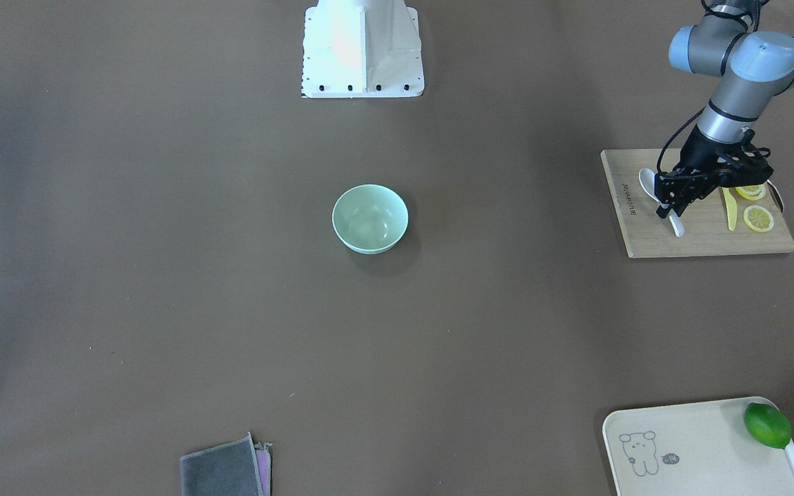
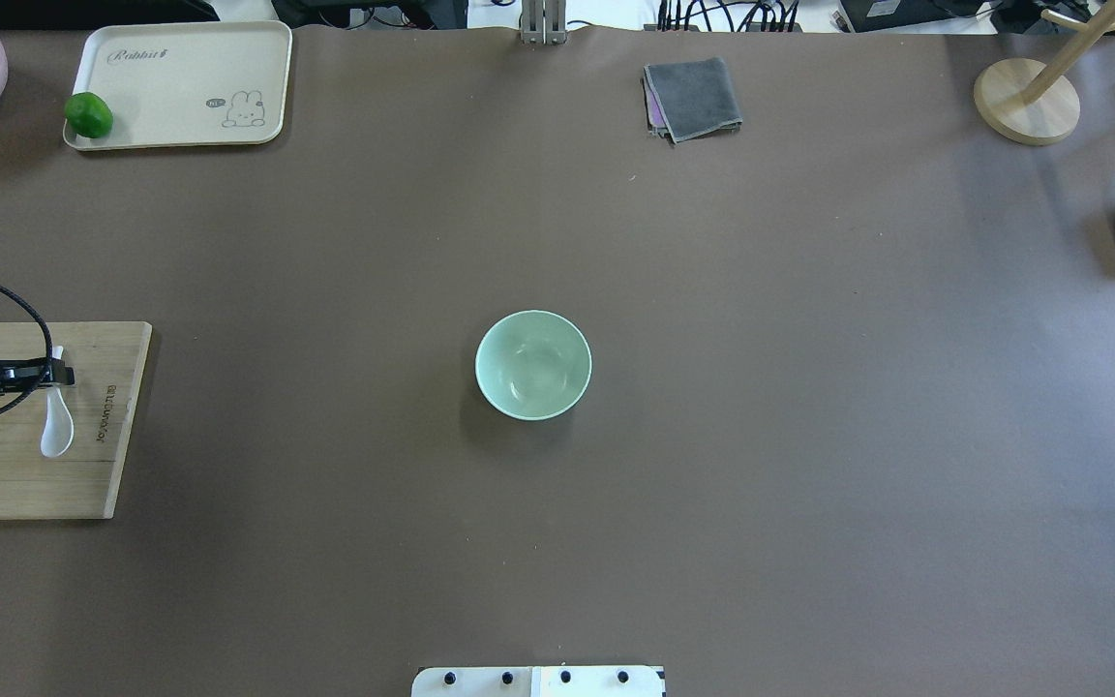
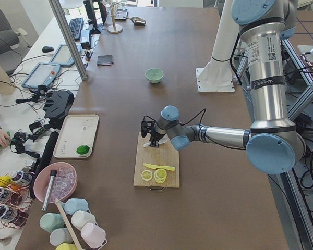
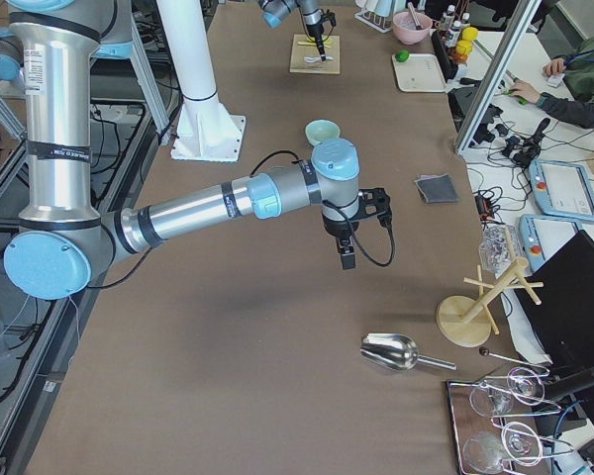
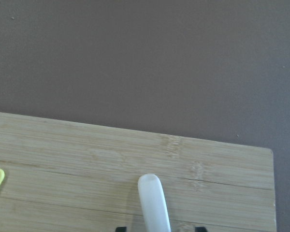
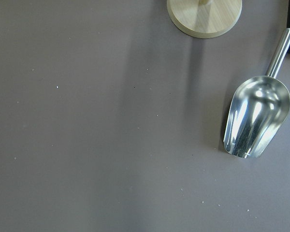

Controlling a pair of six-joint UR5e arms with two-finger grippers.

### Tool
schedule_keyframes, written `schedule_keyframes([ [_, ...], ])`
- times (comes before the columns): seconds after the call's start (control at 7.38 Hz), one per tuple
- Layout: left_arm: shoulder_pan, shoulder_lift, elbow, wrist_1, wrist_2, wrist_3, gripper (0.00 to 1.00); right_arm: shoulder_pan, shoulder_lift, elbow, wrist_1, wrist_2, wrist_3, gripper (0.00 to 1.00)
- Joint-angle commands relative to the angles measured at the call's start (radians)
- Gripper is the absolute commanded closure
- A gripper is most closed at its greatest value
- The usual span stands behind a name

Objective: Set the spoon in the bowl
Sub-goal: 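Lower the left gripper onto the white spoon and grasp it, then lift the white spoon with the left gripper and carry it to the bowl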

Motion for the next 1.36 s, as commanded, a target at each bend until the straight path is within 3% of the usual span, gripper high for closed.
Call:
schedule_keyframes([
  [0.0, 0.001, -0.003, -0.010, -0.001, 0.003, 0.003, 1.00, 0.002, -0.001, 0.000, 0.000, 0.001, 0.000, 0.00],
  [0.27, 0.001, -0.061, -0.067, 0.014, -0.002, -0.007, 1.00, 0.006, -0.022, 0.003, 0.003, -0.004, -0.005, 0.00],
  [0.68, 0.054, -0.269, -0.061, 0.022, 0.006, -0.258, 1.00, 0.015, -0.122, -0.075, 0.234, -0.004, 0.003, 0.00],
  [0.81, 0.119, -0.353, -0.050, 0.025, 0.062, -0.344, 1.00, 0.015, -0.122, -0.101, 0.245, -0.005, 0.002, 0.00],
  [0.95, 0.227, -0.462, -0.041, 0.089, 0.190, -0.430, 1.00, 0.015, -0.122, -0.106, 0.247, -0.008, 0.003, 0.00],
  [1.08, 0.300, -0.588, -0.042, 0.243, 0.289, -0.505, 1.00, 0.015, -0.122, -0.108, 0.247, -0.011, 0.002, 0.00],
  [1.22, 0.338, -0.674, -0.038, 0.344, 0.328, -0.563, 1.00, 0.015, -0.122, -0.109, 0.247, -0.010, 0.003, 0.00],
])
